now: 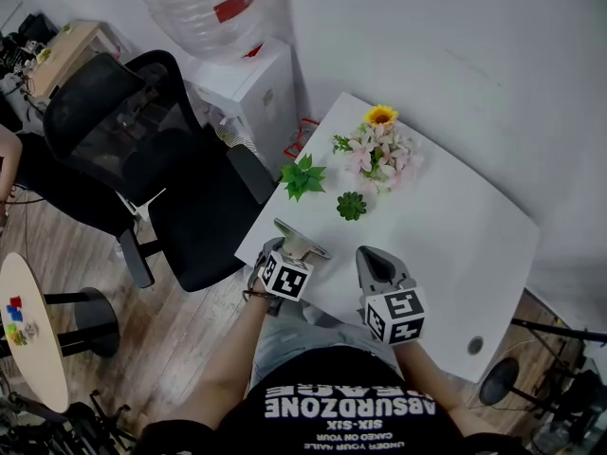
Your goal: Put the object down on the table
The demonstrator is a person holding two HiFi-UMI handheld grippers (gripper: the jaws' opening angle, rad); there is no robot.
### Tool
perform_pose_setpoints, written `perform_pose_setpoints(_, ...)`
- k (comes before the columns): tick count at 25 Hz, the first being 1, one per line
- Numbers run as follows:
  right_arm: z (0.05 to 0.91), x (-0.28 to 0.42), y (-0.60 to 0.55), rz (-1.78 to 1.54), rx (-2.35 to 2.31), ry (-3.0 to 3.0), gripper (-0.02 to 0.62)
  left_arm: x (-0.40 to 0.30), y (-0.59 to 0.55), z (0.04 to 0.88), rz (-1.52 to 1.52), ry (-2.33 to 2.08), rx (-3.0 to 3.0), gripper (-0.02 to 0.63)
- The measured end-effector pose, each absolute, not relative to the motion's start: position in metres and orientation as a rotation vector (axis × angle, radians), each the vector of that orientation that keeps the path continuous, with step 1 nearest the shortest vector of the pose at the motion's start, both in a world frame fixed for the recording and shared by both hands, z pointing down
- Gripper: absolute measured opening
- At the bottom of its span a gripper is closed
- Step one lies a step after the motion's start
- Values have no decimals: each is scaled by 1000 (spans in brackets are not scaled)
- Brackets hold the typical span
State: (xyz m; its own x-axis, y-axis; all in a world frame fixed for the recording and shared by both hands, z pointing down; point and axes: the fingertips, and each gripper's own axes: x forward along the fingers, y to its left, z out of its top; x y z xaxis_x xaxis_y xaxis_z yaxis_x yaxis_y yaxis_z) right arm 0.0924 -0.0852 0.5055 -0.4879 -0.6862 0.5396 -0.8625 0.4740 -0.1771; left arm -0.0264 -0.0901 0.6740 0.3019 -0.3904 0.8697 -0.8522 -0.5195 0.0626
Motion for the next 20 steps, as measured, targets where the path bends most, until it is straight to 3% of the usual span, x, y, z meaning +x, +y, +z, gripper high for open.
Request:
perform_pose_setpoints(11, 499, 84, -76, 590, 1265, -2361, -3, -34, -100, 610, 903, -1281, 2130, 285)
perform_pose_setpoints(15, 495, 85, -71, 587, 1261, -2373, -3, -32, -100, 585, 819, -1325, 2179, 249)
perform_pose_setpoints(20, 490, 87, -67, 589, 1267, -2396, -3, -28, -94, 561, 765, -1374, 2217, 151)
